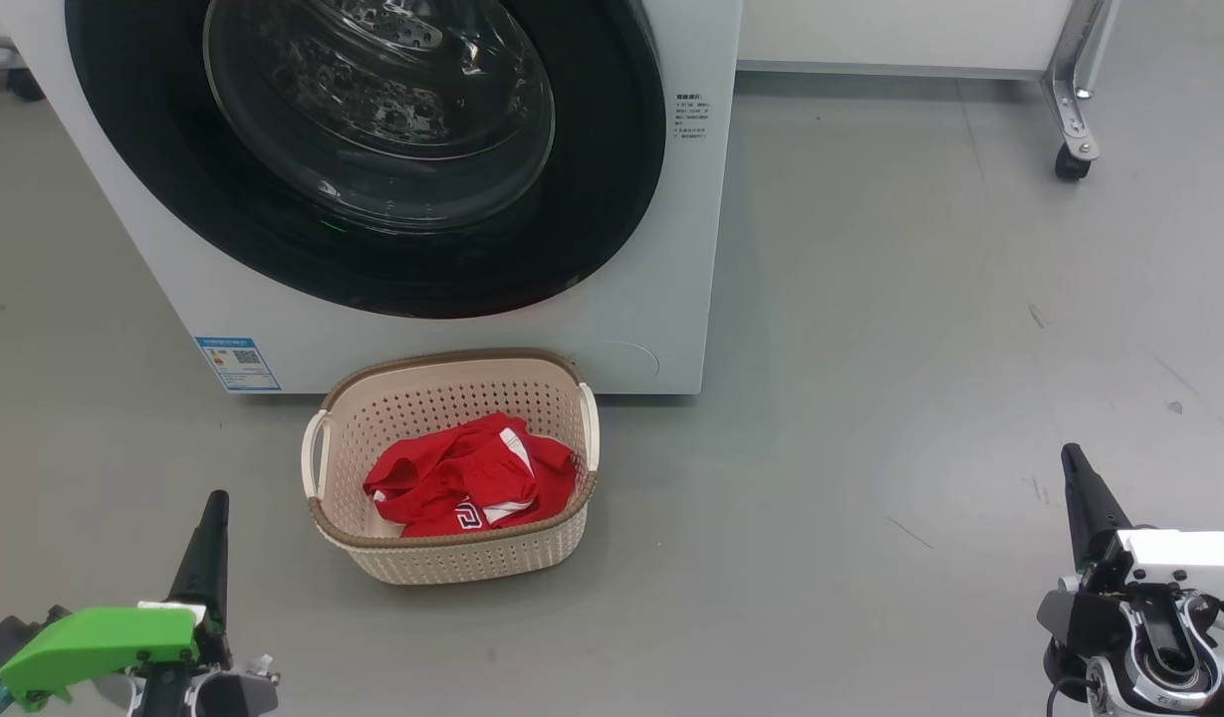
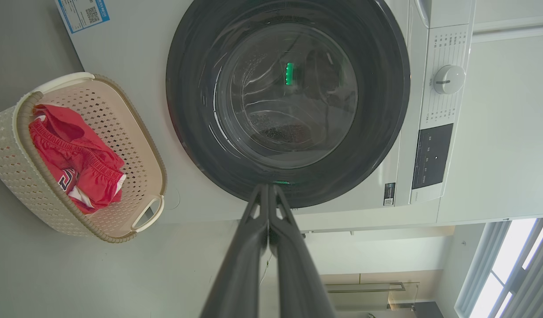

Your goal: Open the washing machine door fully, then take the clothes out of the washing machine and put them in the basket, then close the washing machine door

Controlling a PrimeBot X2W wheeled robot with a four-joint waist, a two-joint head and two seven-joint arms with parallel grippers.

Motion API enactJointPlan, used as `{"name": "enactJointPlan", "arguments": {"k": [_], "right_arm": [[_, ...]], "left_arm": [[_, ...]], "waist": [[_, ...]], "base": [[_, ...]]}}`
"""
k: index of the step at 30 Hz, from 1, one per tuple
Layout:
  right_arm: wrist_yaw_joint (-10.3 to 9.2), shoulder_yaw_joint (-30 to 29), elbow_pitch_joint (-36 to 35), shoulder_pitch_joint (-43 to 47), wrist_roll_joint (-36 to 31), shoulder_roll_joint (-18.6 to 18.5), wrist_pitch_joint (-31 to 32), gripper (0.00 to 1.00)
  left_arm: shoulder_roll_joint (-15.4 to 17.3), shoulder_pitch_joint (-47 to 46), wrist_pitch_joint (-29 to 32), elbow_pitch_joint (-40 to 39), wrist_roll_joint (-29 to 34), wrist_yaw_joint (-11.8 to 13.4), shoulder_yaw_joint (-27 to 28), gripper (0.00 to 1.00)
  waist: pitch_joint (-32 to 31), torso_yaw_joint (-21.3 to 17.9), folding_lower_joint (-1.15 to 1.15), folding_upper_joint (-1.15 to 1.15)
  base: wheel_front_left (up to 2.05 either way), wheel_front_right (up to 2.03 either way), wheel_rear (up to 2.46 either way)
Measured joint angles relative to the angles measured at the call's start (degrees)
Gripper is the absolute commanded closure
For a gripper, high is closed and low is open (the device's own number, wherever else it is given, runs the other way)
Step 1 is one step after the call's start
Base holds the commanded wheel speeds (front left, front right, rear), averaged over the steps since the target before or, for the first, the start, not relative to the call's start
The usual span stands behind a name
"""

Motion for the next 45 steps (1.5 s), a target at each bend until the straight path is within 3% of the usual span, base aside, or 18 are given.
{"name": "enactJointPlan", "arguments": {"k": [45], "right_arm": [[0.00,0.0,-0.1,0.0,0.0,0.0,0.0,1.00]], "left_arm": [[0.0,0.0,0.0,0.0,0.0,0.0,0.2,1.00]], "waist": [[0.0,0.0,0.00,0.00]], "base": [[0.00,0.00,0.00]]}}
